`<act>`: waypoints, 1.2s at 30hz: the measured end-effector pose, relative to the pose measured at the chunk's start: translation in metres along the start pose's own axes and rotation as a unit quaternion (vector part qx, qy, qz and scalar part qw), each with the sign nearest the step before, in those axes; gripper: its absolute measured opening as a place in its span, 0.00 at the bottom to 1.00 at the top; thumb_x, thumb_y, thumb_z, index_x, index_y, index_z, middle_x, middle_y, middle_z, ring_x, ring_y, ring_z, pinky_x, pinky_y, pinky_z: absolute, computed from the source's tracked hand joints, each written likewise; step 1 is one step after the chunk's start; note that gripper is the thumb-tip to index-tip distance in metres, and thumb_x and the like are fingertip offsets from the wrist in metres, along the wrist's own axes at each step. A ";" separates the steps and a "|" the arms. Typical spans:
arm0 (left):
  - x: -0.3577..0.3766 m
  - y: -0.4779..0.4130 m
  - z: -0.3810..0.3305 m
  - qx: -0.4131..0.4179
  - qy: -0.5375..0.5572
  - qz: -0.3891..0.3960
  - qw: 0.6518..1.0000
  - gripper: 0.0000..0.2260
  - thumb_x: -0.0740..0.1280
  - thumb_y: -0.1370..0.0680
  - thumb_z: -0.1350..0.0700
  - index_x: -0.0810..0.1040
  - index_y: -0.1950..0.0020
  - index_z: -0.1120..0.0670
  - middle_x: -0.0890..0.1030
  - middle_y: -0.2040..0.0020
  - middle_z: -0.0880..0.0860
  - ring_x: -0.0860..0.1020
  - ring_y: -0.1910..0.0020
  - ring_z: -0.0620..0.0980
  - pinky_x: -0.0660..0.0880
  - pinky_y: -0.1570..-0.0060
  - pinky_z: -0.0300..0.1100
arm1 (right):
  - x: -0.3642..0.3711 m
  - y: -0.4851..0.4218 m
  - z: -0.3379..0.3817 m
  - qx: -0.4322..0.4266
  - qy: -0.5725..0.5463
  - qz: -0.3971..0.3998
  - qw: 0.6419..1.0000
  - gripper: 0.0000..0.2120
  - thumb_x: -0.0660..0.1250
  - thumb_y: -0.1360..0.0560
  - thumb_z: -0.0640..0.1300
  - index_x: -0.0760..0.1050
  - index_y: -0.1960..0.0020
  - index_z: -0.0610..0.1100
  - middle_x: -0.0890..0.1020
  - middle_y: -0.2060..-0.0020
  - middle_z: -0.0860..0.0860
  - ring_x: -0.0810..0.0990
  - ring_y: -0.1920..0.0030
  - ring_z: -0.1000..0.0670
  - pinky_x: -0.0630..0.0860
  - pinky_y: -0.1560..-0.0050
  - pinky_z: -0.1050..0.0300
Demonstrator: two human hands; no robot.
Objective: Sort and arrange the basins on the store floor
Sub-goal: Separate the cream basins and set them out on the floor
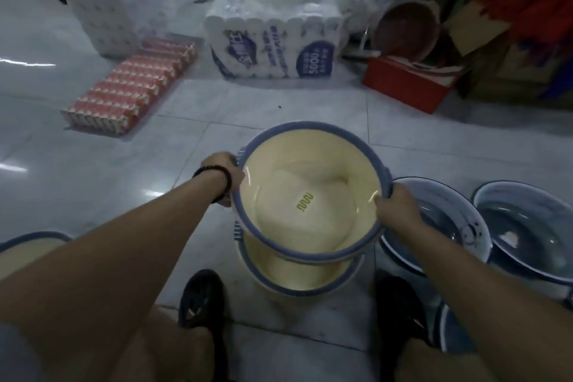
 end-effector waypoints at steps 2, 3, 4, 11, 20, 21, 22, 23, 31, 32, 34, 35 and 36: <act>0.024 -0.016 0.020 -0.011 -0.046 -0.034 0.998 0.08 0.69 0.24 0.58 0.77 0.47 0.51 0.82 0.47 0.58 0.83 0.52 0.62 0.84 0.55 0.58 | 0.018 -0.004 -0.024 0.026 -0.001 0.013 1.000 0.15 0.65 0.20 0.41 0.74 0.36 0.36 0.82 0.43 0.38 0.79 0.48 0.39 0.73 0.52 0.52; 0.036 -0.023 0.031 -0.018 -0.059 -0.046 0.997 0.07 0.69 0.25 0.58 0.77 0.49 0.50 0.81 0.48 0.57 0.83 0.53 0.62 0.84 0.56 0.57 | 0.027 -0.005 -0.033 0.046 0.003 0.016 0.999 0.16 0.65 0.19 0.41 0.73 0.34 0.35 0.81 0.42 0.38 0.80 0.46 0.38 0.72 0.52 0.53; 0.047 -0.029 0.042 -0.029 -0.071 -0.056 0.995 0.07 0.69 0.26 0.58 0.76 0.50 0.50 0.81 0.49 0.57 0.82 0.54 0.61 0.84 0.56 0.56 | 0.037 -0.006 -0.041 0.069 0.013 0.020 0.997 0.17 0.65 0.19 0.40 0.72 0.33 0.34 0.81 0.40 0.37 0.80 0.44 0.37 0.72 0.53 0.53; 0.100 -0.038 0.088 -0.072 -0.187 -0.047 0.979 0.07 0.69 0.23 0.54 0.75 0.47 0.53 0.82 0.46 0.56 0.80 0.49 0.58 0.74 0.56 0.46 | 0.065 -0.012 -0.072 0.091 0.108 0.074 0.987 0.15 0.63 0.21 0.37 0.74 0.35 0.37 0.80 0.38 0.38 0.79 0.39 0.37 0.74 0.47 0.52; 0.112 -0.058 0.103 -0.074 -0.257 0.041 0.963 0.18 0.70 0.23 0.58 0.74 0.34 0.53 0.81 0.42 0.56 0.78 0.51 0.56 0.74 0.54 0.46 | 0.076 -0.017 -0.088 0.062 0.189 0.147 0.969 0.22 0.63 0.19 0.43 0.68 0.26 0.41 0.79 0.33 0.40 0.78 0.35 0.38 0.76 0.35 0.46; 0.110 -0.058 0.100 -0.081 -0.252 0.057 0.963 0.20 0.71 0.23 0.59 0.73 0.33 0.53 0.80 0.41 0.57 0.78 0.51 0.56 0.76 0.54 0.45 | 0.076 -0.018 -0.084 0.062 0.202 0.142 0.967 0.22 0.63 0.19 0.42 0.68 0.25 0.40 0.78 0.32 0.40 0.78 0.34 0.38 0.75 0.36 0.48; 0.109 -0.058 0.098 -0.091 -0.242 0.076 0.963 0.21 0.72 0.24 0.59 0.73 0.32 0.54 0.80 0.41 0.58 0.79 0.49 0.57 0.78 0.53 0.46 | 0.076 -0.017 -0.080 0.073 0.216 0.141 0.963 0.23 0.63 0.19 0.41 0.67 0.25 0.39 0.78 0.32 0.40 0.78 0.33 0.38 0.75 0.37 0.50; 0.107 -0.056 0.096 -0.105 -0.222 0.092 0.965 0.22 0.72 0.24 0.58 0.72 0.31 0.54 0.79 0.40 0.59 0.80 0.48 0.59 0.81 0.53 0.49 | 0.077 -0.016 -0.077 0.084 0.231 0.146 0.958 0.23 0.63 0.19 0.39 0.66 0.25 0.37 0.77 0.32 0.39 0.78 0.33 0.39 0.75 0.38 0.51; 0.025 -0.020 0.045 -0.041 -0.244 0.140 0.959 0.27 0.65 0.19 0.43 0.70 0.25 0.58 0.78 0.34 0.58 0.81 0.46 0.57 0.81 0.46 0.52 | 0.101 0.026 0.019 -0.049 0.250 0.110 0.961 0.20 0.64 0.24 0.47 0.76 0.35 0.39 0.83 0.45 0.42 0.81 0.51 0.43 0.82 0.48 0.49; -0.002 -0.013 0.040 -0.044 -0.240 0.158 0.957 0.27 0.65 0.19 0.42 0.71 0.25 0.57 0.79 0.34 0.57 0.83 0.48 0.57 0.82 0.45 0.55 | 0.106 0.044 0.046 -0.096 0.229 0.122 0.961 0.16 0.64 0.21 0.47 0.77 0.37 0.40 0.83 0.46 0.44 0.81 0.51 0.44 0.81 0.48 0.50; -0.059 0.000 0.036 -0.046 -0.211 0.172 0.961 0.25 0.65 0.19 0.42 0.72 0.27 0.56 0.81 0.35 0.54 0.85 0.51 0.57 0.82 0.47 0.59 | 0.113 0.086 0.100 -0.163 0.172 0.151 0.960 0.16 0.64 0.17 0.49 0.76 0.33 0.43 0.82 0.46 0.46 0.81 0.51 0.46 0.79 0.51 0.51; -0.088 0.009 0.039 -0.037 -0.197 0.156 0.967 0.24 0.65 0.19 0.43 0.73 0.28 0.55 0.82 0.37 0.53 0.86 0.52 0.56 0.83 0.48 0.58 | 0.118 0.107 0.124 -0.195 0.143 0.174 0.954 0.15 0.64 0.17 0.49 0.75 0.32 0.44 0.82 0.47 0.48 0.81 0.52 0.47 0.77 0.54 0.53; -0.116 0.018 0.046 -0.022 -0.186 0.127 0.974 0.21 0.64 0.19 0.44 0.75 0.29 0.54 0.83 0.39 0.52 0.86 0.53 0.55 0.83 0.49 0.57 | 0.122 0.129 0.147 -0.226 0.113 0.205 0.946 0.15 0.65 0.17 0.48 0.76 0.33 0.45 0.81 0.47 0.49 0.81 0.53 0.49 0.76 0.55 0.55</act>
Point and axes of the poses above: each hand's wrist, its own y-axis away from the middle knuckle, its own x-axis out of the palm, z = x × y, the point moved 1 cm from there along -y, towards the middle knuckle
